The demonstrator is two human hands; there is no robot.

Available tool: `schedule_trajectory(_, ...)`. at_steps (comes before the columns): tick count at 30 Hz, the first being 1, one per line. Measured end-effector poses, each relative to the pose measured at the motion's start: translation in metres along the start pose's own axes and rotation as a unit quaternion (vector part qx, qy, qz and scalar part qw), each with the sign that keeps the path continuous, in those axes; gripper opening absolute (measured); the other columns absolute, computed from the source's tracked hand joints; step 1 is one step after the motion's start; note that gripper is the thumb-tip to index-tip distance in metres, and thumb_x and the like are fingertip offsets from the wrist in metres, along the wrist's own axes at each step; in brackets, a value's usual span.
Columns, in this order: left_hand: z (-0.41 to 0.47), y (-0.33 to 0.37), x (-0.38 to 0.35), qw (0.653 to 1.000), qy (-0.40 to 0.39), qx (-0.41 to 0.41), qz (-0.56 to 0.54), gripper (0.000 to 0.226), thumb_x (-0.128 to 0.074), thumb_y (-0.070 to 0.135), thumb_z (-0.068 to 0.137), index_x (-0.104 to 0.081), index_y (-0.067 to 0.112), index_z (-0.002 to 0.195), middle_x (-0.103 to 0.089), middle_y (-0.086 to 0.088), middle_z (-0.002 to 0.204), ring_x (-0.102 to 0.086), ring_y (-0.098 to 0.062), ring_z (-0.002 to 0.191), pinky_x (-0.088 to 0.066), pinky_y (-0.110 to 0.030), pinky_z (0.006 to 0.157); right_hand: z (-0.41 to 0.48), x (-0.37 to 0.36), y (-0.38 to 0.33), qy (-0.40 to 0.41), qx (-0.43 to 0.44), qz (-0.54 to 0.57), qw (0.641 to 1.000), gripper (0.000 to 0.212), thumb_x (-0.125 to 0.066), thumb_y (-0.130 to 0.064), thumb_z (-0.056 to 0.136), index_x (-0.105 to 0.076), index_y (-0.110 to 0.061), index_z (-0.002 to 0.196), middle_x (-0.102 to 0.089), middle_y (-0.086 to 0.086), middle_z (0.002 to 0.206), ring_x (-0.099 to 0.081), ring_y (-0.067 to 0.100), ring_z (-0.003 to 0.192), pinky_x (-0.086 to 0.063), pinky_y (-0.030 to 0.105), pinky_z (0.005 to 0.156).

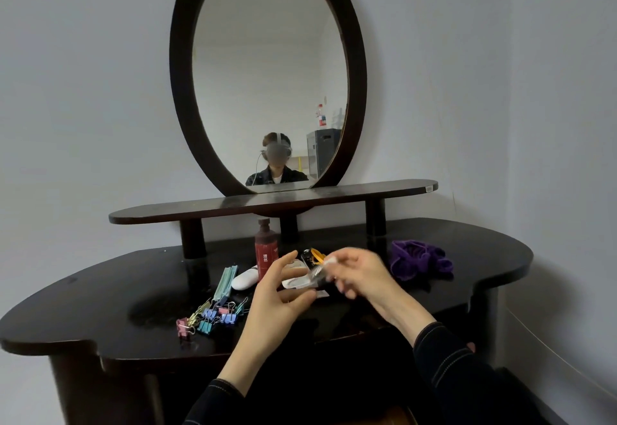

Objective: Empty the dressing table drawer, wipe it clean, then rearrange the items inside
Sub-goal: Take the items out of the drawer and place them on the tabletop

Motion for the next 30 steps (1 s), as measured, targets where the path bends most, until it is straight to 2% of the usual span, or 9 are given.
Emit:
schedule_trajectory(3, -0.001, 0.0, 0.005, 0.998, 0.034, 0.035, -0.028, 0.025, -0.071, 0.0, 0.087, -0.068, 0.013, 0.109, -0.071, -0.011, 0.101, -0.075, -0.023, 0.084, -0.06, -0.031, 0.069, 0.002, 0.031, 0.003, 0.267, 0.027, -0.061, 0.961, 0.011, -0.072, -0.028, 0.092, -0.068, -0.019, 0.094, -0.07, 0.001, 0.088, -0.063, 0.008, 0.069, -0.047, 0.022, 0.057)
schedule_trajectory(5, -0.001, 0.0, 0.006, 0.998, 0.03, 0.053, -0.027, 0.012, -0.068, -0.003, 0.088, -0.069, 0.005, 0.097, -0.073, -0.017, 0.089, -0.074, -0.027, 0.079, -0.06, -0.03, 0.066, 0.003, 0.047, 0.008, 0.347, 0.009, -0.175, 0.921, 0.014, -0.07, -0.03, 0.093, -0.061, -0.021, 0.099, -0.066, -0.004, 0.094, -0.064, 0.012, 0.084, -0.05, 0.028, 0.069)
schedule_trajectory(12, -0.006, 0.007, 0.001, 0.998, 0.005, 0.043, 0.042, 0.008, -0.066, -0.003, 0.089, -0.07, 0.003, 0.088, -0.074, -0.012, 0.079, -0.072, -0.027, 0.075, -0.06, -0.029, 0.069, 0.018, 0.05, 0.021, 0.256, -0.051, -0.295, 0.919, 0.009, -0.074, -0.019, 0.09, -0.067, -0.014, 0.087, -0.071, 0.004, 0.083, -0.071, 0.02, 0.078, -0.062, 0.047, 0.074)
schedule_trajectory(15, -0.02, 0.011, 0.003, 0.999, 0.012, 0.025, 0.022, 0.014, -0.062, -0.005, 0.09, -0.07, 0.006, 0.09, -0.073, -0.014, 0.08, -0.071, -0.026, 0.075, -0.058, -0.028, 0.068, 0.011, 0.052, 0.019, 0.261, -0.059, -0.242, 0.933, 0.026, -0.076, -0.02, 0.088, -0.068, -0.008, 0.109, -0.072, 0.009, 0.1, -0.071, 0.027, 0.091, -0.059, 0.051, 0.086)
schedule_trajectory(19, -0.069, 0.011, 0.013, 0.989, 0.08, -0.104, 0.066, 0.021, -0.059, 0.002, 0.092, -0.07, 0.02, 0.091, -0.071, -0.004, 0.079, -0.069, -0.017, 0.073, -0.054, -0.024, 0.068, -0.045, 0.035, 0.002, 0.339, 0.116, -0.229, 0.905, 0.018, -0.066, -0.011, 0.092, -0.068, -0.012, 0.109, -0.068, 0.005, 0.103, -0.066, 0.017, 0.089, -0.057, 0.04, 0.085)
schedule_trajectory(22, -0.131, -0.024, 0.024, 0.967, 0.102, -0.154, 0.178, 0.018, -0.055, 0.012, 0.088, -0.066, 0.026, 0.091, -0.065, 0.009, 0.081, -0.065, -0.012, 0.076, -0.05, -0.024, 0.067, -0.119, -0.007, 0.013, 0.234, 0.323, -0.307, 0.864, 0.01, -0.058, -0.009, 0.092, -0.066, -0.015, 0.096, -0.06, -0.004, 0.095, -0.059, 0.01, 0.085, -0.047, 0.021, 0.079)
schedule_trajectory(24, -0.166, -0.066, 0.033, 0.959, 0.057, -0.083, 0.265, 0.015, -0.055, 0.019, 0.086, -0.064, 0.03, 0.09, -0.065, 0.016, 0.083, -0.063, -0.004, 0.078, -0.048, -0.022, 0.067, -0.158, -0.032, 0.044, 0.121, 0.364, -0.389, 0.838, 0.01, -0.056, -0.011, 0.093, -0.065, -0.013, 0.093, -0.057, -0.004, 0.095, -0.055, 0.012, 0.089, -0.043, 0.021, 0.082)
schedule_trajectory(27, -0.203, -0.124, 0.048, 0.915, 0.006, 0.007, 0.403, 0.013, -0.06, 0.02, 0.083, -0.065, 0.031, 0.089, -0.065, 0.02, 0.086, -0.062, -0.002, 0.081, -0.043, -0.016, 0.066, -0.18, -0.065, 0.112, -0.089, 0.266, -0.503, 0.818, 0.013, -0.052, -0.019, 0.096, -0.064, -0.021, 0.097, -0.053, -0.012, 0.097, -0.055, 0.006, 0.089, -0.047, 0.018, 0.073)
schedule_trajectory(30, -0.215, -0.154, 0.062, 0.894, 0.001, 0.061, 0.444, 0.014, -0.057, 0.02, 0.084, -0.065, 0.03, 0.09, -0.064, 0.019, 0.089, -0.06, -0.006, 0.087, -0.046, -0.02, 0.069, -0.17, -0.094, 0.192, -0.213, 0.06, -0.564, 0.795, 0.025, -0.044, -0.036, 0.101, -0.058, -0.029, 0.121, -0.05, -0.019, 0.117, -0.056, 0.004, 0.105, -0.05, 0.023, 0.087)
Point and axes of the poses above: each hand's wrist, its own z-axis towards the middle knuckle, its own x-axis out of the back of the hand, y = z × x, the point moved 3 cm from there along z, towards the middle knuckle
